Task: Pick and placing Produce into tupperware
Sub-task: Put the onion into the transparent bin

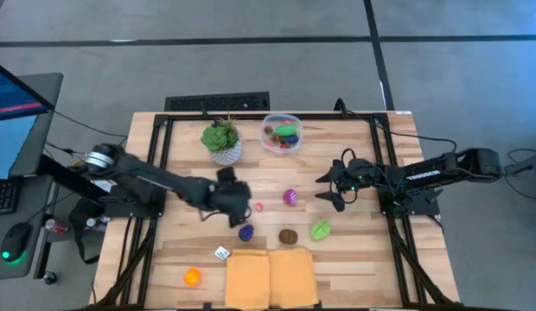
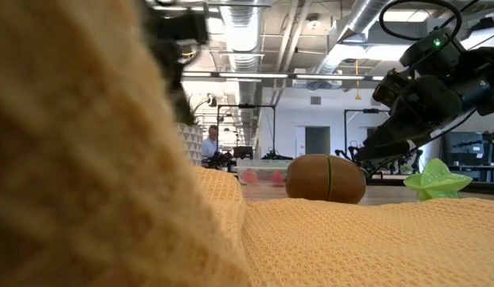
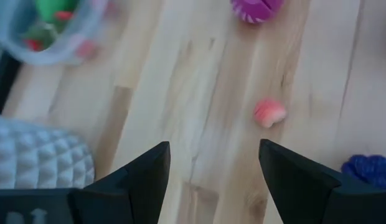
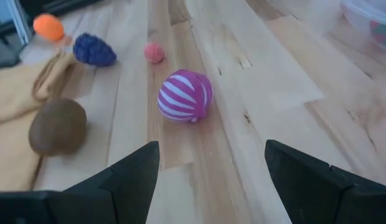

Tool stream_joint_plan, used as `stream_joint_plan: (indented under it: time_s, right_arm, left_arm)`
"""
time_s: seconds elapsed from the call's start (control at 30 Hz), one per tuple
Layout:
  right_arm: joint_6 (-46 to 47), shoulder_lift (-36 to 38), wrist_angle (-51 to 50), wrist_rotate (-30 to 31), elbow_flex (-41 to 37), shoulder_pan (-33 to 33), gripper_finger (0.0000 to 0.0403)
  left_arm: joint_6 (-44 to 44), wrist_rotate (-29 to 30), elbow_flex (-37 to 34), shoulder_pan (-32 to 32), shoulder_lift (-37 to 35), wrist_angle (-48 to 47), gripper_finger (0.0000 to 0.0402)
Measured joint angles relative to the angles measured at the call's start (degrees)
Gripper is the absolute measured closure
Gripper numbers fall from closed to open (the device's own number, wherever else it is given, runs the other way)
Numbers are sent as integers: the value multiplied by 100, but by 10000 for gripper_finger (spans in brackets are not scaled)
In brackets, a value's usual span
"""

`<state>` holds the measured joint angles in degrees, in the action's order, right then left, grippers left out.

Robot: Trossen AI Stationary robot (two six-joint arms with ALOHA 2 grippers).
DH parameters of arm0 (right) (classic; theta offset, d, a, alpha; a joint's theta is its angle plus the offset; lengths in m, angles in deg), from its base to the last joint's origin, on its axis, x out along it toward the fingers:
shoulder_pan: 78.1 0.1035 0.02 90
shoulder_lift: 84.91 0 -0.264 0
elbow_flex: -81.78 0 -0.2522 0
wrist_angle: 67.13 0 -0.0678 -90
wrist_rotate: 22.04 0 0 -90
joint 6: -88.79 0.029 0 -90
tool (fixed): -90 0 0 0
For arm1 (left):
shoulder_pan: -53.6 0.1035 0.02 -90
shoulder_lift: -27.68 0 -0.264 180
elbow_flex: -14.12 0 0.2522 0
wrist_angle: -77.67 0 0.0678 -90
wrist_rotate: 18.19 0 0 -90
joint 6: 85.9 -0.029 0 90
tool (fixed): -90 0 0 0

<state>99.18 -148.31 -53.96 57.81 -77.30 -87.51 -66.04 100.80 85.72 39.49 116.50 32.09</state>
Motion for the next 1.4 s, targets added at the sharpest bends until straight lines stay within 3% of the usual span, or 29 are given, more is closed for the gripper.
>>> stream_joint_plan:
  time_s: [0.3,0.57,0.9,1.4]
  right_arm:
    - [-65,-593,1309,149,6,0,88]
    - [-744,-2026,1461,-65,782,138,88]
    - [-979,-3495,679,-509,1951,171,78]
    - [-1038,-3801,461,-639,2449,81,49]
  left_arm:
    - [1007,1746,-2001,-1193,-1469,1542,164]
    - [1682,2573,-2926,-1866,-1818,2209,164]
    - [1794,2746,-3075,-2041,-1856,2236,164]
    - [1845,2744,-3075,-2038,-1849,2070,164]
